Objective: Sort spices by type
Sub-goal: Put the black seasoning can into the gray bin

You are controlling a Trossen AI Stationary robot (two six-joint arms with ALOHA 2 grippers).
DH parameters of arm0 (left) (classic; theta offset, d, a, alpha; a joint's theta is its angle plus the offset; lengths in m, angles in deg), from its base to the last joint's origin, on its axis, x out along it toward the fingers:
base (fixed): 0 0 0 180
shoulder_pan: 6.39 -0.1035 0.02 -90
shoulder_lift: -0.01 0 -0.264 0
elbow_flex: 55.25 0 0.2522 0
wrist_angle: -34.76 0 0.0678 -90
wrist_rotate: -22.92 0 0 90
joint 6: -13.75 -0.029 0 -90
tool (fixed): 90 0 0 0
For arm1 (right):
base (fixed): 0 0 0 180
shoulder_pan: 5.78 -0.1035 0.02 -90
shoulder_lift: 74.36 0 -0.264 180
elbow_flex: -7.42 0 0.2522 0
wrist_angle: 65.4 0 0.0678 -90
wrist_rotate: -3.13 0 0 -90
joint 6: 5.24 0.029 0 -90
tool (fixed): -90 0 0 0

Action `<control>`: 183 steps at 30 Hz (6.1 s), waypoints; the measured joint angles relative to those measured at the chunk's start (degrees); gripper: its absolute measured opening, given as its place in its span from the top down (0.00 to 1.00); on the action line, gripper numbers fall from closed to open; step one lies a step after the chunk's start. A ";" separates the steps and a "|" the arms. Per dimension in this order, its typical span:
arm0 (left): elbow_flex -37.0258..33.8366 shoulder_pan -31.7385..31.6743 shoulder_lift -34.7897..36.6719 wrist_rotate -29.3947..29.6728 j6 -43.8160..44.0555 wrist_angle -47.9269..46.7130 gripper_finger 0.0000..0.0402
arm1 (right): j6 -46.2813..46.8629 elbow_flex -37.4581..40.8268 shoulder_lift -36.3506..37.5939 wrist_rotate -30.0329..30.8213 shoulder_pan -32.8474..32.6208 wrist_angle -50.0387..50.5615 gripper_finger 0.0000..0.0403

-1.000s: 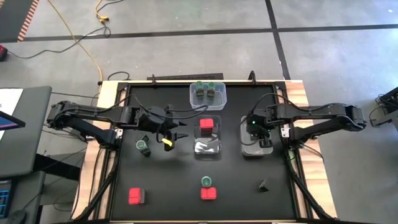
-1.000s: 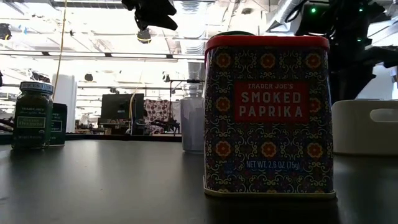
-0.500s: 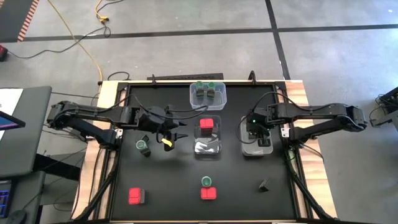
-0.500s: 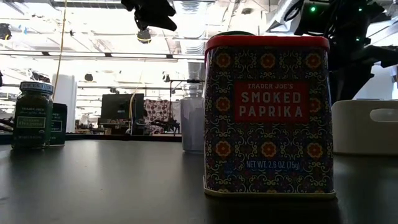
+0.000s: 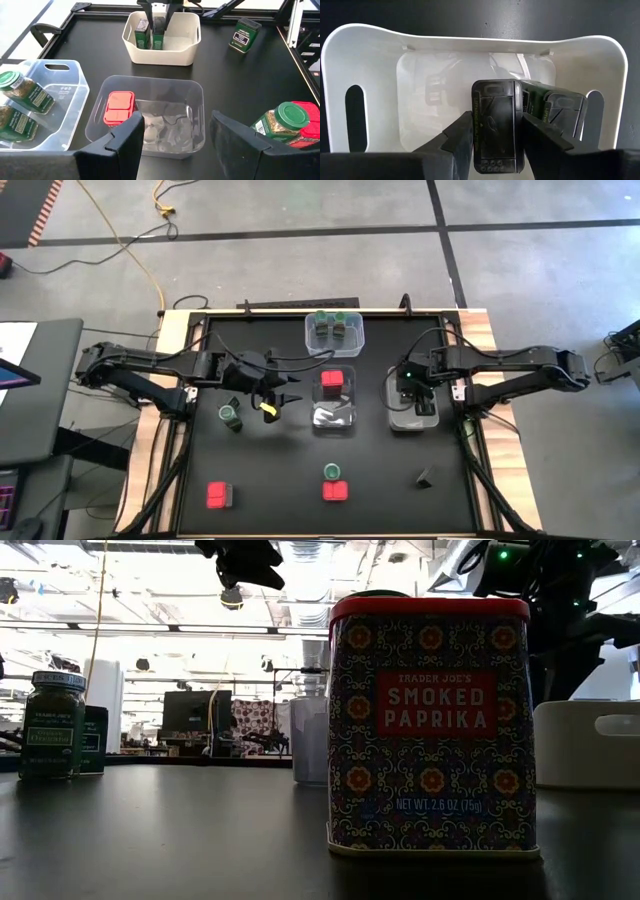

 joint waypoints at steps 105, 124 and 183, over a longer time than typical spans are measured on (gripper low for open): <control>0.00 -0.02 -0.01 -0.04 0.60 -2.05 0.47 | 20.81 -11.41 2.34 0.34 -31.68 4.05 0.24; -0.02 0.09 -0.02 -0.55 1.02 -7.51 0.47 | 23.91 -17.88 -13.82 3.31 -52.16 15.78 0.24; -0.04 0.42 -0.02 -0.70 -0.95 -8.87 0.47 | 29.51 -13.05 -18.62 -2.85 -60.87 -1.33 0.78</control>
